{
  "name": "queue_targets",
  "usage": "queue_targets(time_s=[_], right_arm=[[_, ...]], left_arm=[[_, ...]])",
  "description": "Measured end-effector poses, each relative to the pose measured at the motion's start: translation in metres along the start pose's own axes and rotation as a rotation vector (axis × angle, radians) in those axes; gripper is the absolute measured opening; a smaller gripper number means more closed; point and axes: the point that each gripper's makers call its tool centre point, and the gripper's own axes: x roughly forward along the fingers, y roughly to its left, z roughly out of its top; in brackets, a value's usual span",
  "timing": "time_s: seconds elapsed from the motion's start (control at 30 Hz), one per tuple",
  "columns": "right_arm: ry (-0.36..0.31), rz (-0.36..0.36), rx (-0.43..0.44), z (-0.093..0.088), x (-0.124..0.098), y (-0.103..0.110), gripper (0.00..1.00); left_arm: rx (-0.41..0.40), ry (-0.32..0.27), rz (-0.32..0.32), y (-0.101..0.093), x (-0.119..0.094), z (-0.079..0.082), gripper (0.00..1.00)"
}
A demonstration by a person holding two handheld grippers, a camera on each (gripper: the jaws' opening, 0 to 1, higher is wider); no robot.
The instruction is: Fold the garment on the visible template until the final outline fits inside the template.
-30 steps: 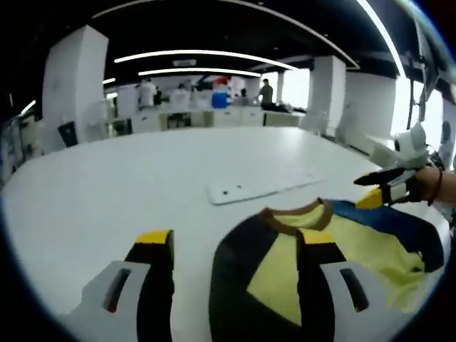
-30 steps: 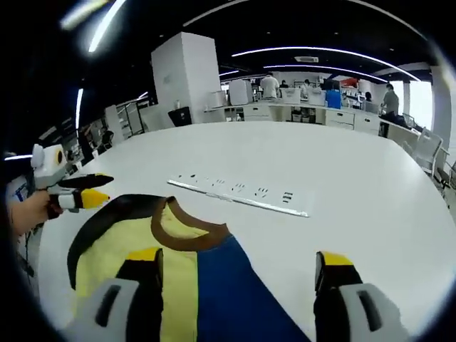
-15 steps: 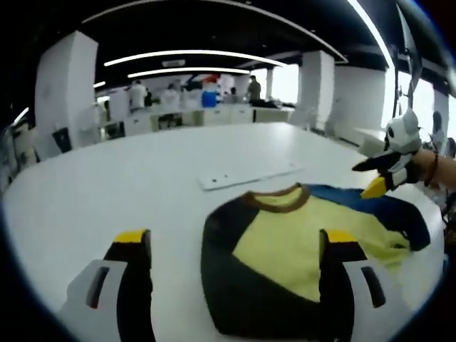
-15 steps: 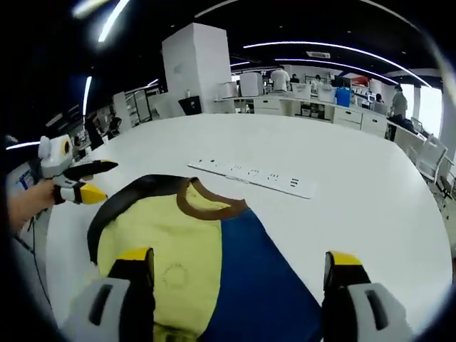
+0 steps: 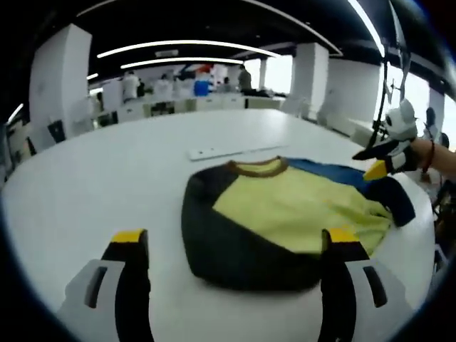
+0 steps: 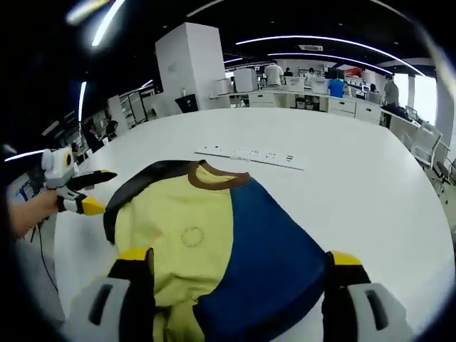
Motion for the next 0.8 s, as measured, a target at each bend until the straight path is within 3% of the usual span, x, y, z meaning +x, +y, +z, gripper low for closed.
queue_targets(time_s=[0.2, 0.3, 0.37, 0.57, 0.67, 0.8], right_arm=[[-0.001, -0.031, 0.007, -0.019, -0.014, 0.014, 0.99], [0.026, -0.041, 0.005, -0.031, -0.015, 0.013, 0.98], [0.028, -0.046, 0.009, -0.036, -0.018, 0.014, 0.95], [-0.008, -0.069, 0.045, -0.046, -0.035, 0.022, 0.81], [-0.019, -0.086, 0.055, -0.051, -0.041, 0.023, 0.73], [-0.029, -0.102, 0.058, -0.056, -0.05, 0.026, 0.54]], left_arm=[[0.004, 0.047, 0.028, -0.006, -0.006, -0.016, 0.93], [0.024, 0.041, 0.036, -0.01, -0.01, -0.02, 0.82], [0.026, 0.046, 0.046, -0.016, -0.012, -0.022, 0.79], [-0.027, 0.043, 0.066, -0.019, -0.012, -0.028, 0.64], [-0.104, 0.05, 0.088, -0.018, -0.011, -0.032, 0.58], [-0.135, 0.049, 0.095, -0.024, -0.01, -0.036, 0.52]])
